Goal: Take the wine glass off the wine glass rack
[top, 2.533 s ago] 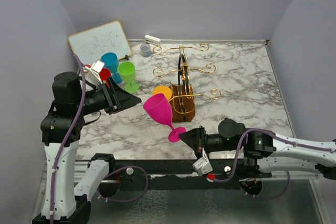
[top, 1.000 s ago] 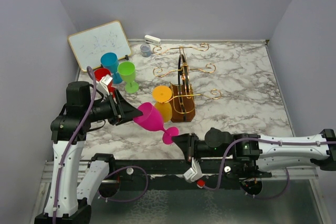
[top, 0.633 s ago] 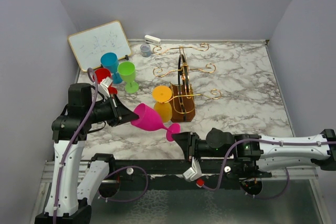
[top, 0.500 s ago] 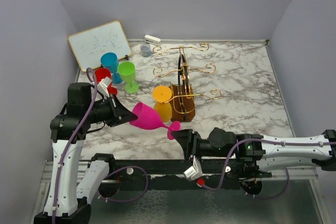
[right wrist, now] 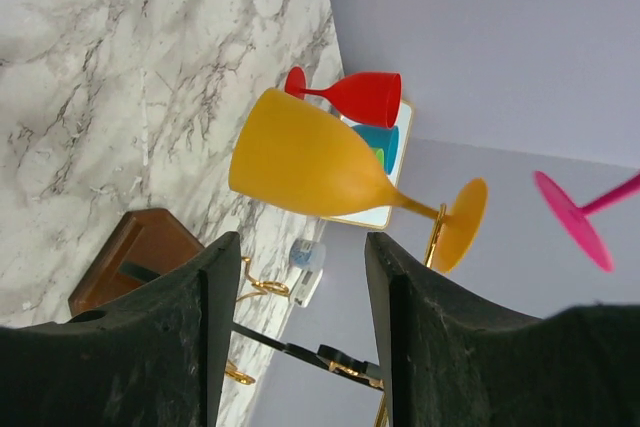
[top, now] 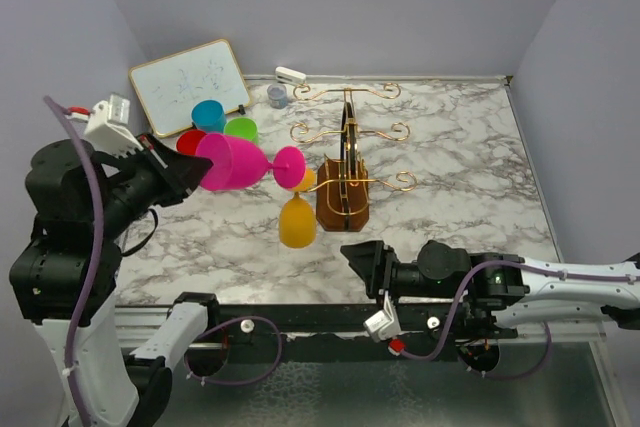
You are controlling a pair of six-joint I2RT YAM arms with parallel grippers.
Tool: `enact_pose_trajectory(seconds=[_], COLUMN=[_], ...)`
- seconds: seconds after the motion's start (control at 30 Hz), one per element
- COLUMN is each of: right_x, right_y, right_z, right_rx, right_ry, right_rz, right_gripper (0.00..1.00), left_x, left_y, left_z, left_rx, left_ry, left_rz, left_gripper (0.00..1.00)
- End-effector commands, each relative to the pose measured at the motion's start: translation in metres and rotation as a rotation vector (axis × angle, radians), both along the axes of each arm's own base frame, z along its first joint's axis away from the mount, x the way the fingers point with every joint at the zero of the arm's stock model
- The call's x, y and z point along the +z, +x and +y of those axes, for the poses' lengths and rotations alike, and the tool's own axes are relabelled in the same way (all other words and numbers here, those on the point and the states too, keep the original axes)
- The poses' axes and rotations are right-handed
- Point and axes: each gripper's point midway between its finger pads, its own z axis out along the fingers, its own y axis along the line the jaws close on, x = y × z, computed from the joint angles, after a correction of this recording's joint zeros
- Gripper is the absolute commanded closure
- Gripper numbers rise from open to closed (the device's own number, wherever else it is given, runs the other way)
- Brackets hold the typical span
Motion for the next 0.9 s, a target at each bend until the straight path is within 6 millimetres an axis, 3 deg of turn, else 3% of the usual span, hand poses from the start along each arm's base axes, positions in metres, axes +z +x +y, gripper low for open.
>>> enact_pose_trajectory(seconds=[0.0, 0.17, 0.4, 0.53, 0.67, 0.87], right_x=[0.007, 0.006, 0.015, 0.025, 0.027, 0.035], right_y=[0.005, 0.006, 0.007, 0.009, 0.01, 0.015], right_z=[-0.005, -0.004, 0.0, 0.003, 0.004, 0.008], right_rx=[-0.046, -0.054, -0.078, -0.13, -0.173, -0.245], right_ry=[-0.002, 0.001, 0.041, 0.063, 0.065, 0.094], right_rz=[0.021, 0.025, 0.074, 0.167, 0.247, 0.33], right_gripper=[0.49, 0.51, 0.53, 0.57, 0.61, 0.63], left_x=[0.056, 0.063, 0.053, 0.051, 0.068, 0.067], left_y=[0.017, 0.026, 0.051, 0.08, 0.109, 0.172], left_z=[0.014, 0.004, 0.021, 0.032, 0.037, 0.051], left_rx=[0.106, 0.047, 0.149, 0.218, 0.262, 0.341], left_ry=[-0.003, -0.023, 0.029, 0.077, 0.086, 0.17], left_rz=[-0.168, -0.155, -0.15, -0.144, -0.188, -0.187], left_gripper=[1.0, 1.0, 1.0, 1.0, 1.0, 1.0])
